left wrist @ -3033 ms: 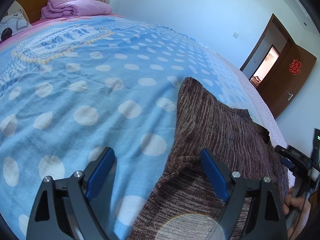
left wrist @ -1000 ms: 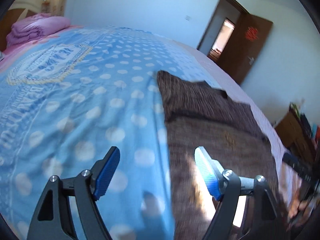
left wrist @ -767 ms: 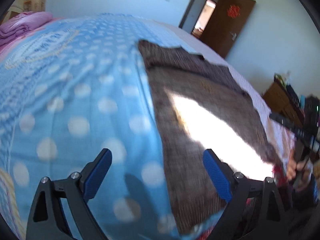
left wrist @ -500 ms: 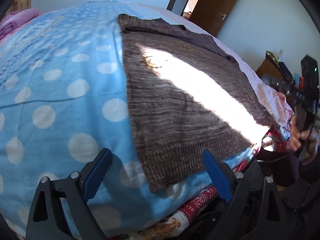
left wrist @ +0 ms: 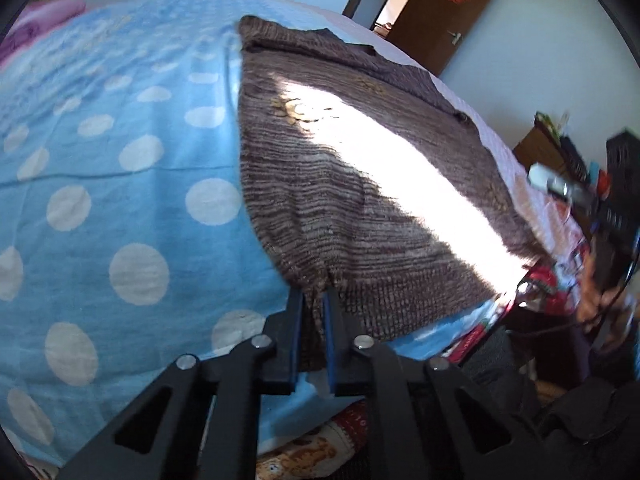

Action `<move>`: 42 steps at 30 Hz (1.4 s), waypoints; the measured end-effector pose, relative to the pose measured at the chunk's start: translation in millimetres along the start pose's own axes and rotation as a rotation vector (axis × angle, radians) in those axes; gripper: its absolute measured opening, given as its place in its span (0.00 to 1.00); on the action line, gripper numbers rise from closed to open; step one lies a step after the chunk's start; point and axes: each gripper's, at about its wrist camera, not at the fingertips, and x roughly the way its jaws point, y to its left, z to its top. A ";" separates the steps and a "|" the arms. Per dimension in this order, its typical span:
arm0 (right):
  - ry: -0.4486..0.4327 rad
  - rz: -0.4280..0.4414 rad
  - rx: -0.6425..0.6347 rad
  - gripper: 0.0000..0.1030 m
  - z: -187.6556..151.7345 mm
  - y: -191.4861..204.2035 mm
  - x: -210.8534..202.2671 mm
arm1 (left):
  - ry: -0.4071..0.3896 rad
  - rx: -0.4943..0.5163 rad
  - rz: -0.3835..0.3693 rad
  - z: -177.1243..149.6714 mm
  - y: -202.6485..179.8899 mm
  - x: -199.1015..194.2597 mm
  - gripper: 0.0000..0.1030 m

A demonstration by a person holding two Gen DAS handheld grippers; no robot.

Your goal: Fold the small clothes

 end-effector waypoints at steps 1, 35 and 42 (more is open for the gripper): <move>0.008 0.017 -0.018 0.68 -2.0 5.7 2.5 | 0.000 -0.002 -0.002 0.0 -0.5 -0.6 0.10; 0.367 -0.358 -0.123 0.57 -64.0 -60.2 -19.7 | -0.077 0.024 -0.119 40.7 -28.3 -17.9 0.09; 0.433 -0.405 -0.187 0.03 -62.2 -54.8 -12.4 | -0.094 -0.005 -0.127 38.4 -19.8 -22.8 0.09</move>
